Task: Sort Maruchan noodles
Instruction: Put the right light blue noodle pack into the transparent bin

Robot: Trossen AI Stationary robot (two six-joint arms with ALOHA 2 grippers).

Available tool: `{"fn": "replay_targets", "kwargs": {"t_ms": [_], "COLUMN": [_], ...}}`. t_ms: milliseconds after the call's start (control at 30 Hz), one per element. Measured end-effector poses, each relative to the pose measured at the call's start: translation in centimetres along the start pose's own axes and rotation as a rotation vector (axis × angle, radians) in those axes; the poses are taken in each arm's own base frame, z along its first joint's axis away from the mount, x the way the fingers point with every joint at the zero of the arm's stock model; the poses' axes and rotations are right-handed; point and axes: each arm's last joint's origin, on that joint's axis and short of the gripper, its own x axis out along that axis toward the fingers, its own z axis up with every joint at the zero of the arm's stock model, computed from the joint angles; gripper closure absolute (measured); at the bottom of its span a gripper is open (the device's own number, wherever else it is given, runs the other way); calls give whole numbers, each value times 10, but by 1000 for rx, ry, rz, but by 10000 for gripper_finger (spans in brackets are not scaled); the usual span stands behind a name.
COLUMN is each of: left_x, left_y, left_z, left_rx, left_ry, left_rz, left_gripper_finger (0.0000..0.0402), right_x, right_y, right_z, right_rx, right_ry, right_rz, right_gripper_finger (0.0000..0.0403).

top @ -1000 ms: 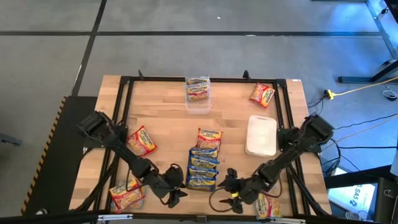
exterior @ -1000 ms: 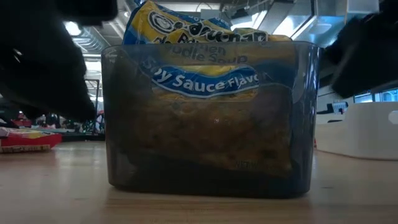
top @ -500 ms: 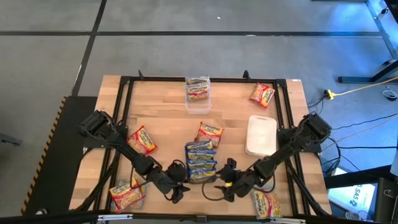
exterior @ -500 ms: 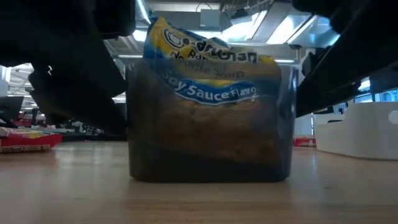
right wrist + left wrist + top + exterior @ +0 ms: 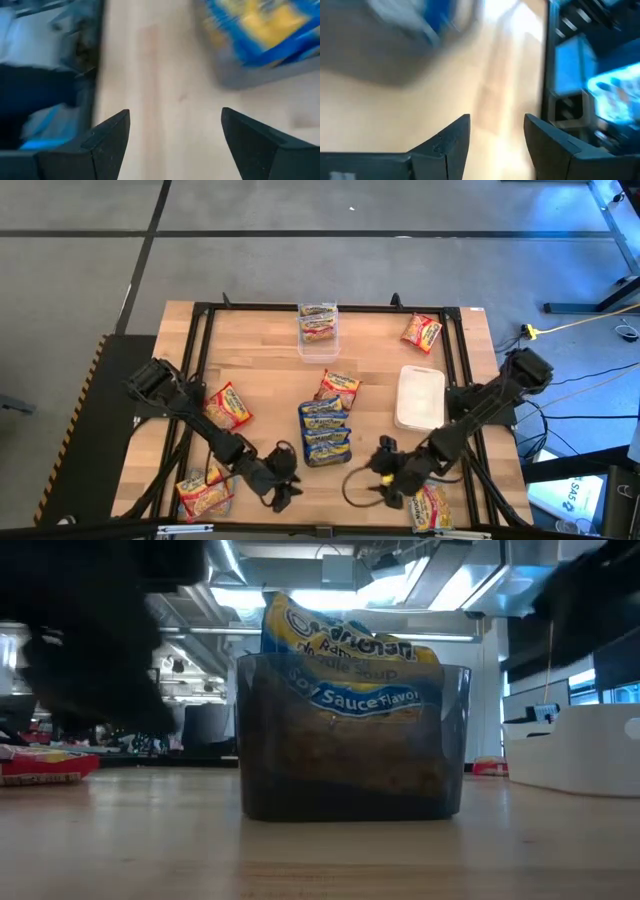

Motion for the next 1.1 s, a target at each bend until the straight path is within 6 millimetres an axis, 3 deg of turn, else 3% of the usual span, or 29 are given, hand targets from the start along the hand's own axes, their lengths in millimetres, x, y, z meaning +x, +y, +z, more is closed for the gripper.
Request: {"fn": "replay_targets", "kwargs": {"t_ms": [333, 633, 900, 1100], "left_x": [-15, -17, -8, 2], "left_y": [-31, -38, -62, -75], "left_z": [-29, -22, -21, -11], "left_rx": [-84, -46, 62, 116], "left_ry": [10, -93, -156, -179], "left_rz": [-174, -223, -247, -269], "left_gripper_finger": [223, 223, 223, 223], "right_x": [-32, -47, -40, -28], "right_y": [37, 54, 65, 61], "right_z": [-50, -81, -115, -114], "right_rx": [126, 205, 246, 241], "right_ry": [288, 353, 481, 369], "right_rz": [147, 134, 101, 36], "right_gripper_finger": [111, 111, 111, 111]}}
